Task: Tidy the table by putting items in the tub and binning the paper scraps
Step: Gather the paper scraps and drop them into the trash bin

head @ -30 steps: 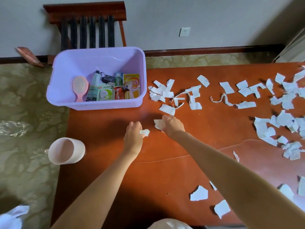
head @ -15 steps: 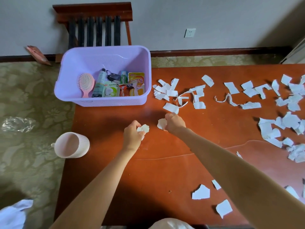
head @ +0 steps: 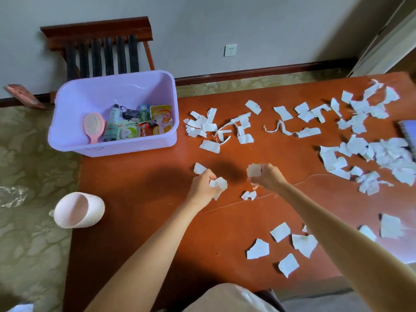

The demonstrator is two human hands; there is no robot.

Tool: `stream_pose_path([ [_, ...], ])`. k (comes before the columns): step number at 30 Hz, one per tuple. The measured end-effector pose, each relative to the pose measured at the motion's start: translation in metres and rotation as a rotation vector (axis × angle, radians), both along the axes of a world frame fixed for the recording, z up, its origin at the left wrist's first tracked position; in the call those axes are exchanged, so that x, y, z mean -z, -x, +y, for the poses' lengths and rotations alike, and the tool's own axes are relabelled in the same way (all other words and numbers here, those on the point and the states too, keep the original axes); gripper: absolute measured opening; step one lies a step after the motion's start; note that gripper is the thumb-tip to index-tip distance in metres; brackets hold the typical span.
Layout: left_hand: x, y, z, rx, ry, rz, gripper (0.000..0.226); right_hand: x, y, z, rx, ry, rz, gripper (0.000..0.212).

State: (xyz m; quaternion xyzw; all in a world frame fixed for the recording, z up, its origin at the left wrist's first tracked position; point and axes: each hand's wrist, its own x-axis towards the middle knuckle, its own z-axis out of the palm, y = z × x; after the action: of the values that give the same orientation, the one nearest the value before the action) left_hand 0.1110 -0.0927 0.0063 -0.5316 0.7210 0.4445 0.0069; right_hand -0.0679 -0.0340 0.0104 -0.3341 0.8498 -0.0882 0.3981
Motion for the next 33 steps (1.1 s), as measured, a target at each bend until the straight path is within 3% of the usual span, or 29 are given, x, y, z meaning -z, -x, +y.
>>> stream_pose_path([
  [4, 0.011, 0.019, 0.010, -0.004, 0.008, -0.021, 0.025, 0.003, -0.005, 0.030, -0.194, -0.030, 0.011, 0.067],
  [7, 0.014, 0.020, 0.012, -0.092, 0.016, -0.059, 0.039, 0.012, -0.013, 0.039, -0.287, -0.062, 0.036, 0.062],
  [12, 0.016, 0.008, -0.010, -0.328, 0.047, -0.042, 0.064, 0.021, -0.018, 0.041, -0.283, -0.094, 0.120, 0.040],
  [16, 0.019, 0.009, -0.035, -0.400, 0.029, -0.068, 0.070, 0.023, -0.016, 0.031, -0.242, -0.039, 0.145, 0.036],
  [21, 0.025, 0.017, -0.044, -0.230, 0.130, -0.123, 0.037, 0.015, -0.012, -0.001, -0.196, 0.084, 0.156, 0.032],
  [26, 0.030, 0.021, -0.058, -0.114, 0.258, -0.097, 0.030, 0.008, 0.006, -0.044, -0.109, 0.212, 0.209, 0.033],
  [30, 0.034, 0.037, -0.082, 0.110, 0.365, -0.114, 0.019, 0.008, 0.030, -0.074, -0.117, 0.169, 0.221, 0.037],
  [33, 0.035, 0.052, -0.094, 0.225, 0.400, -0.158, 0.024, 0.015, 0.041, -0.089, -0.151, 0.131, 0.276, 0.031],
])
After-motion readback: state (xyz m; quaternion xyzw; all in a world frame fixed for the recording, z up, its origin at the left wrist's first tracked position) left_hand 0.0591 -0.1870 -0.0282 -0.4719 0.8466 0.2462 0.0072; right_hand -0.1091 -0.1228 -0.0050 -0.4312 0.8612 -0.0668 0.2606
